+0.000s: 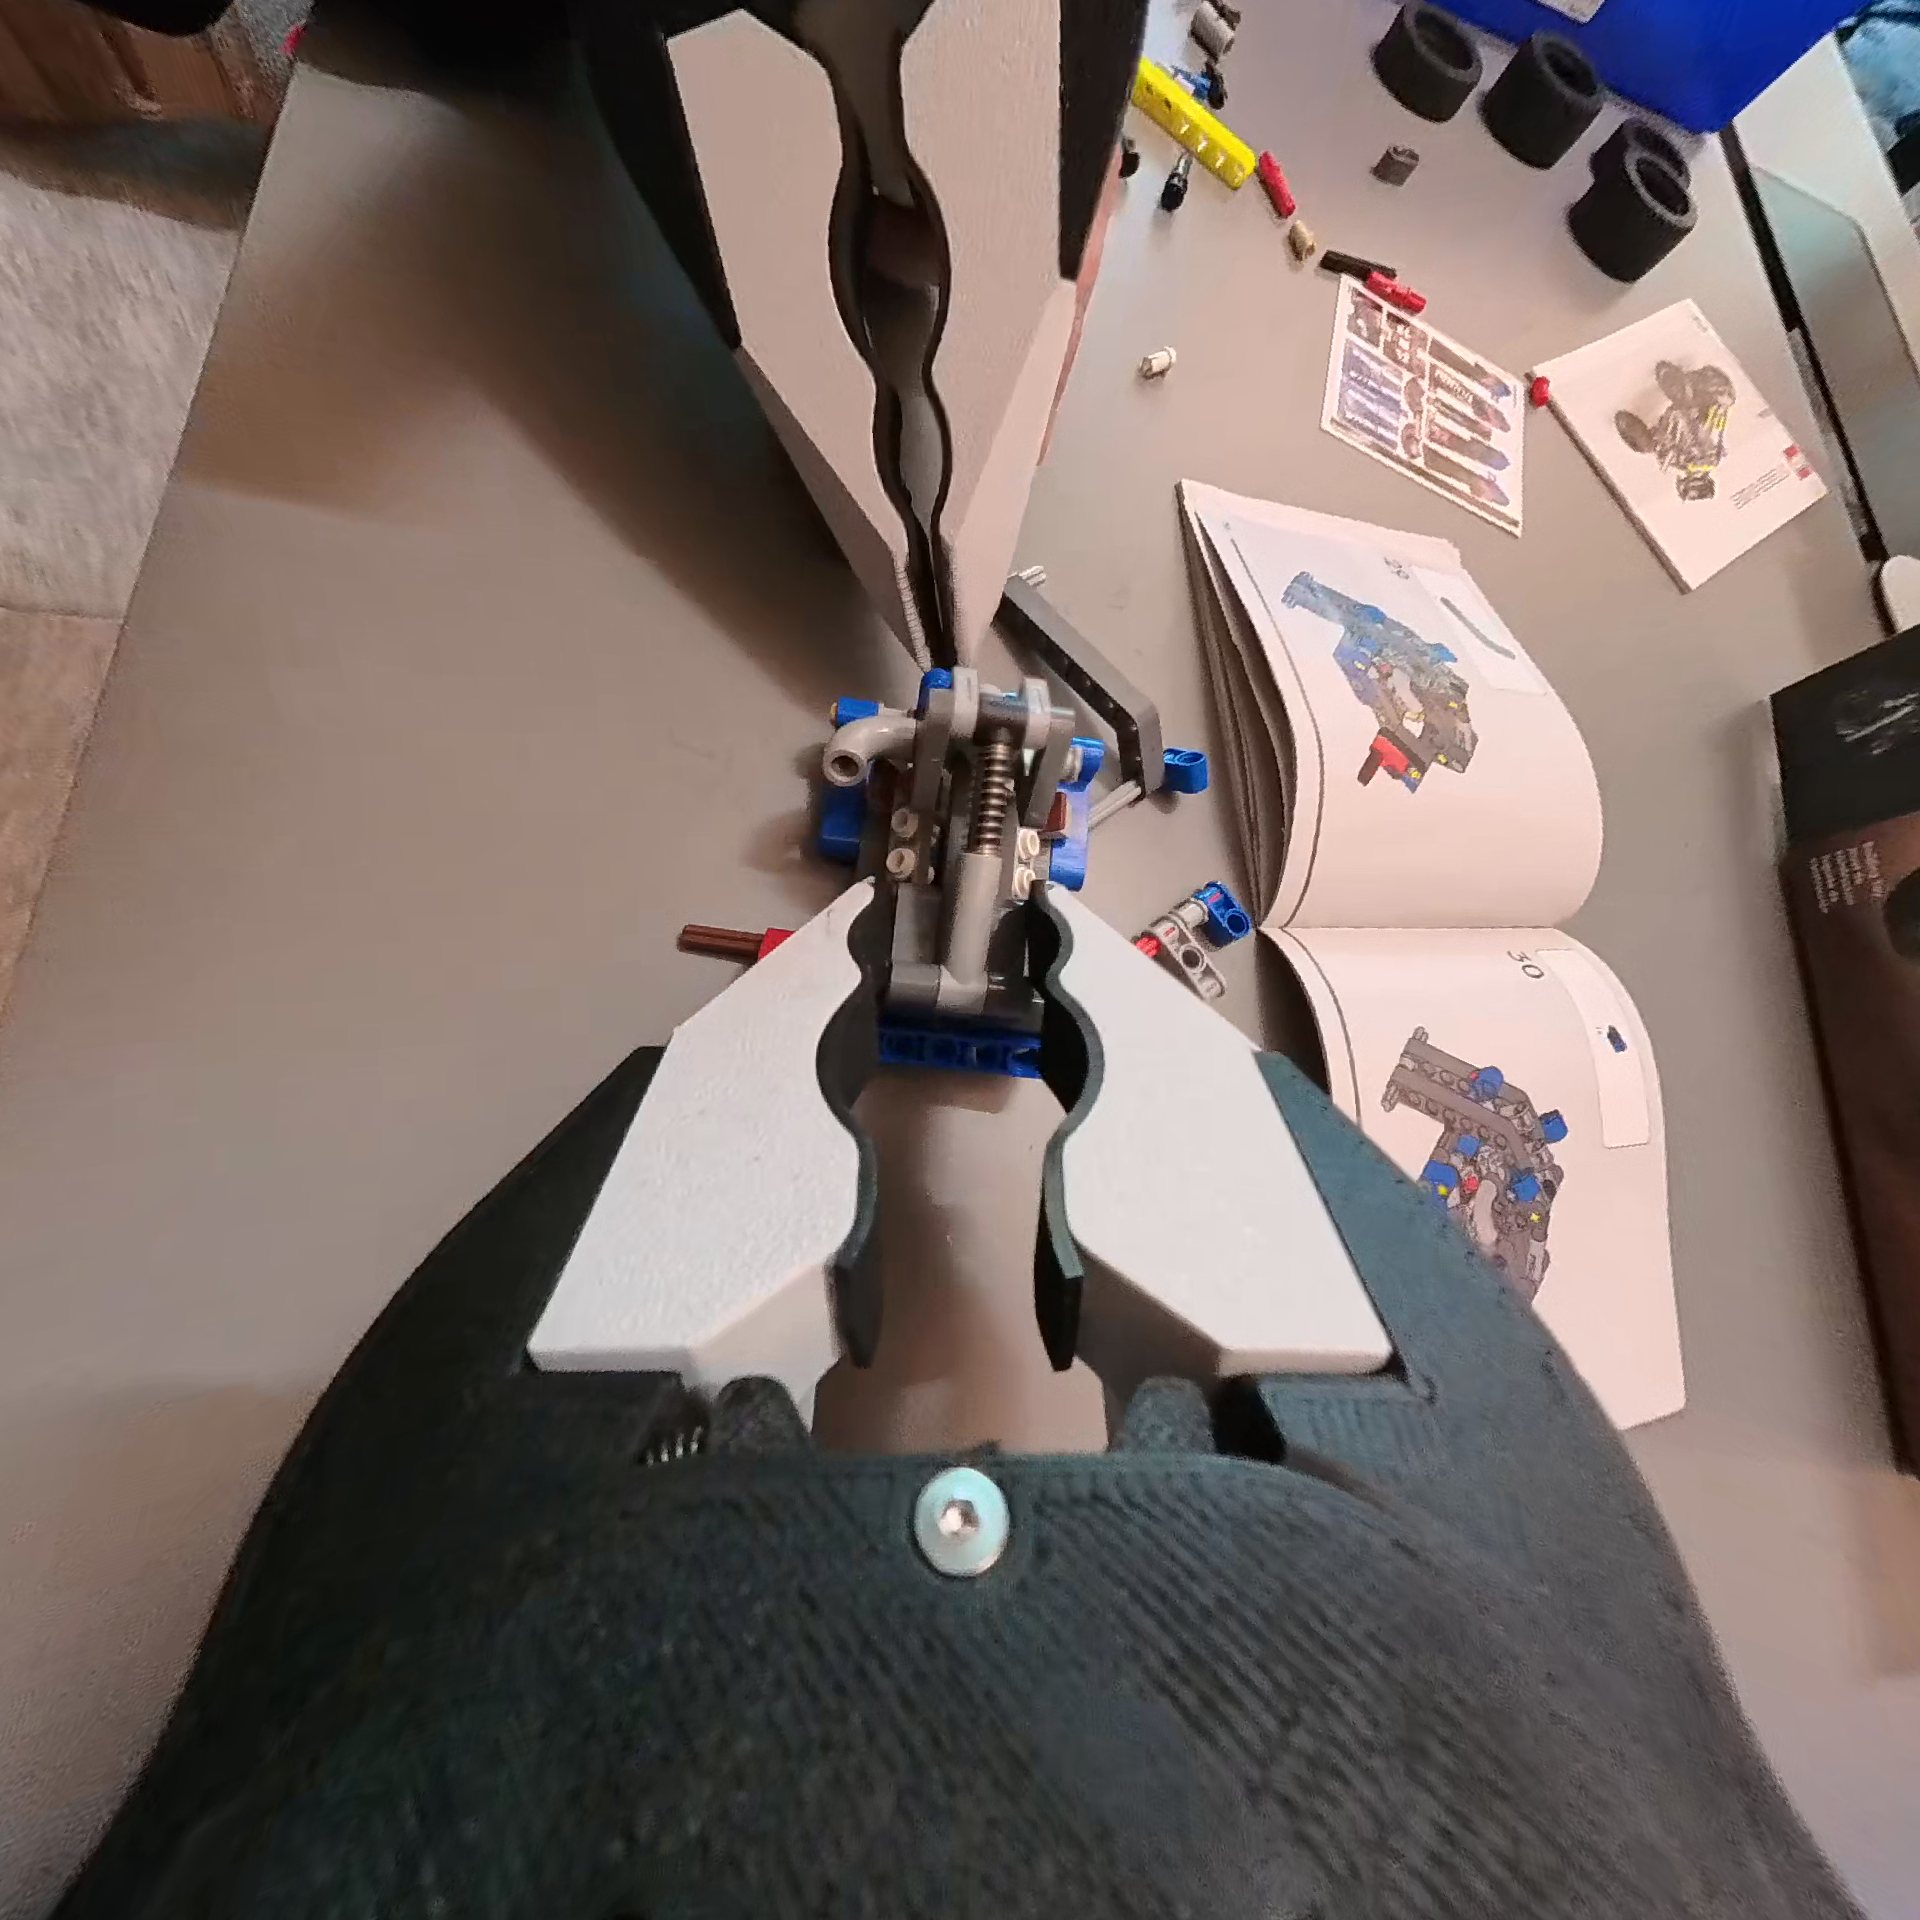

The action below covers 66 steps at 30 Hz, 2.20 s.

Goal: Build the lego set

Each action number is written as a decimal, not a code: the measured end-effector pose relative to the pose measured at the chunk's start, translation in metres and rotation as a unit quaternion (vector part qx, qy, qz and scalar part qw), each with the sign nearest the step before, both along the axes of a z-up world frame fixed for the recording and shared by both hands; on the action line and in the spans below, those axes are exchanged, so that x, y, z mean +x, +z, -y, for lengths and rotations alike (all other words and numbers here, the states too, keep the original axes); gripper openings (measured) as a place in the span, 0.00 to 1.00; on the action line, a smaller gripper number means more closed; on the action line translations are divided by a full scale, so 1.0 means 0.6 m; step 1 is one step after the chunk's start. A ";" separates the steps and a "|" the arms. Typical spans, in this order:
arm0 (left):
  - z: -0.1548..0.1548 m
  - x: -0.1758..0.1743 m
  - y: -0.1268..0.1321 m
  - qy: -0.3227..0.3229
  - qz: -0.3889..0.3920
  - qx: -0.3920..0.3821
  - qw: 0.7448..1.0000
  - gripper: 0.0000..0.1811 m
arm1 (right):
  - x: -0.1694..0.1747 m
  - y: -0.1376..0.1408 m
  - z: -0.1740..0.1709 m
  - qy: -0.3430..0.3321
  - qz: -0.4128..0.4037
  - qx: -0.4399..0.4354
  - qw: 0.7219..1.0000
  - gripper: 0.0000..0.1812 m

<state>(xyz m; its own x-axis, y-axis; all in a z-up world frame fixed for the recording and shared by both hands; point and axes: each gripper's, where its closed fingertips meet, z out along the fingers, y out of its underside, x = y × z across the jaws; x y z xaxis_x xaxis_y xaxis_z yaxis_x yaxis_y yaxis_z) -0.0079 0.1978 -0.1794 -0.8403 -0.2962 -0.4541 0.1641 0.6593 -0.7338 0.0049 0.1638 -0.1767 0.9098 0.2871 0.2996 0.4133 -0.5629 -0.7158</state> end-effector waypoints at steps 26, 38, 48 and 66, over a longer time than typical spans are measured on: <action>-0.007 -0.004 0.010 -0.003 0.008 -0.015 1.000 0.00 | 0.003 0.005 -0.014 0.002 0.035 0.038 0.999 0.14; -0.006 -0.005 0.012 -0.004 0.012 -0.014 1.000 0.00 | -0.004 0.028 -0.008 0.013 0.019 0.057 0.998 0.16; -0.020 0.003 0.031 0.012 0.028 -0.031 0.999 0.00 | 0.154 0.061 -0.023 -0.154 0.060 0.076 0.983 0.18; -0.039 0.022 0.035 0.043 0.041 -0.040 0.997 0.00 | 0.143 0.034 -0.069 -0.115 0.051 0.064 0.990 0.12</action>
<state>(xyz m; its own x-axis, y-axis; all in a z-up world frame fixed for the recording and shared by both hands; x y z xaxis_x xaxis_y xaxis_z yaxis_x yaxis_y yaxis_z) 0.0051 0.2213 -0.1585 -0.7713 -0.4043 -0.4916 0.1699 0.6137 -0.7711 0.0910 0.2054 -0.1564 0.9094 0.0292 0.4148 0.3593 -0.5574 -0.7485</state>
